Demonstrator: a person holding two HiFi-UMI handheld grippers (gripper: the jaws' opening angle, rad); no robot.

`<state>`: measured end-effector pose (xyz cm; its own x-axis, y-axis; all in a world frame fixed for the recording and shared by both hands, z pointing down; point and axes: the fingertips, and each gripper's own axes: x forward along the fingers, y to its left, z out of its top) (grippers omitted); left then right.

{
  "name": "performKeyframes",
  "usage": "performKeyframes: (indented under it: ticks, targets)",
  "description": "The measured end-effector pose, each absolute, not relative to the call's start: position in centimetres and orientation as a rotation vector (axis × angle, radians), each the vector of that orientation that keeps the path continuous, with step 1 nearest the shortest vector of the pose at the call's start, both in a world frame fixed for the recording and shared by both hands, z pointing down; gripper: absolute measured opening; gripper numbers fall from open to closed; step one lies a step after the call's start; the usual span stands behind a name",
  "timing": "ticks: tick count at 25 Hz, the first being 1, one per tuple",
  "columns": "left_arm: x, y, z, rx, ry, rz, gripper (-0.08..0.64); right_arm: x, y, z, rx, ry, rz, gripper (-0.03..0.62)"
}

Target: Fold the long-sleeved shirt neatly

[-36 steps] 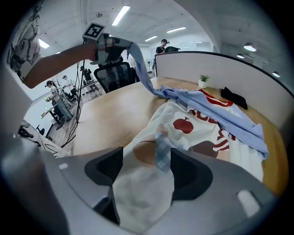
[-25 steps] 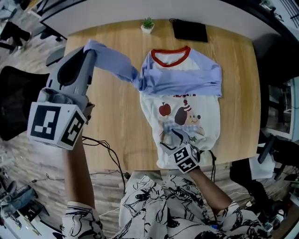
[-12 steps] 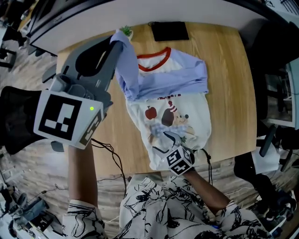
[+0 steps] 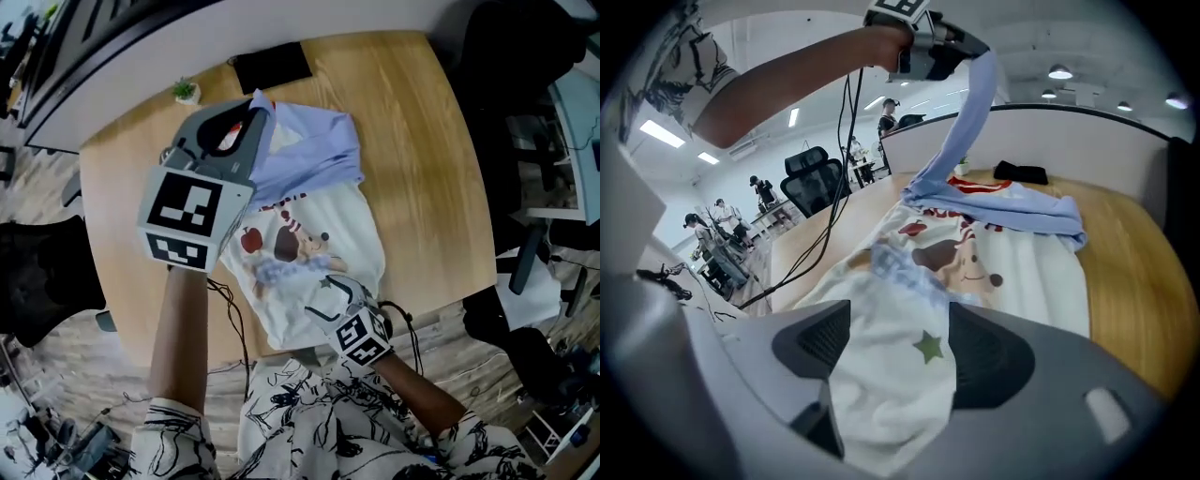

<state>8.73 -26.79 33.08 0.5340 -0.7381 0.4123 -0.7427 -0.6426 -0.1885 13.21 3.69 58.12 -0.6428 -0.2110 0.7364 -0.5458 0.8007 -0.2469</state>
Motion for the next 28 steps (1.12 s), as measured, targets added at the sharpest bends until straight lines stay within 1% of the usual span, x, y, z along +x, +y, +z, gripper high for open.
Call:
performKeyframes:
  ticks: [4, 9, 15, 16, 19, 23, 28]
  targets:
    - [12.9, -28.0, 38.6, 2.659, -1.3, 0.79, 0.023, 16.7, 3.4, 58.2, 0.586, -2.248, 0.624, 0.341]
    - [18.2, -28.6, 45.6, 2.674, -1.207, 0.956, 0.025, 20.2, 2.9, 57.6, 0.612, -2.26, 0.639, 0.342]
    - [21.8, -28.8, 52.0, 2.613, -1.145, 1.041, 0.029, 24.1, 2.6, 57.6, 0.603, -2.263, 0.669, 0.344]
    - [22.2, -28.8, 52.7, 2.605, -1.137, 1.048, 0.042, 24.6, 2.4, 57.8, 0.601, -2.26, 0.671, 0.344]
    - [22.8, -28.7, 54.4, 2.578, -1.118, 1.061, 0.186, 25.9, 1.7, 58.1, 0.587, -2.257, 0.677, 0.345]
    - [22.8, -28.7, 53.7, 2.573, -1.176, 0.975, 0.288, 26.6, 1.0, 58.0, 0.562, -2.272, 0.679, 0.345]
    - [21.6, -29.0, 52.5, 2.519, -1.252, 0.924, 0.288, 27.1, 0.3, 57.9, 0.504, -2.293, 0.637, 0.345]
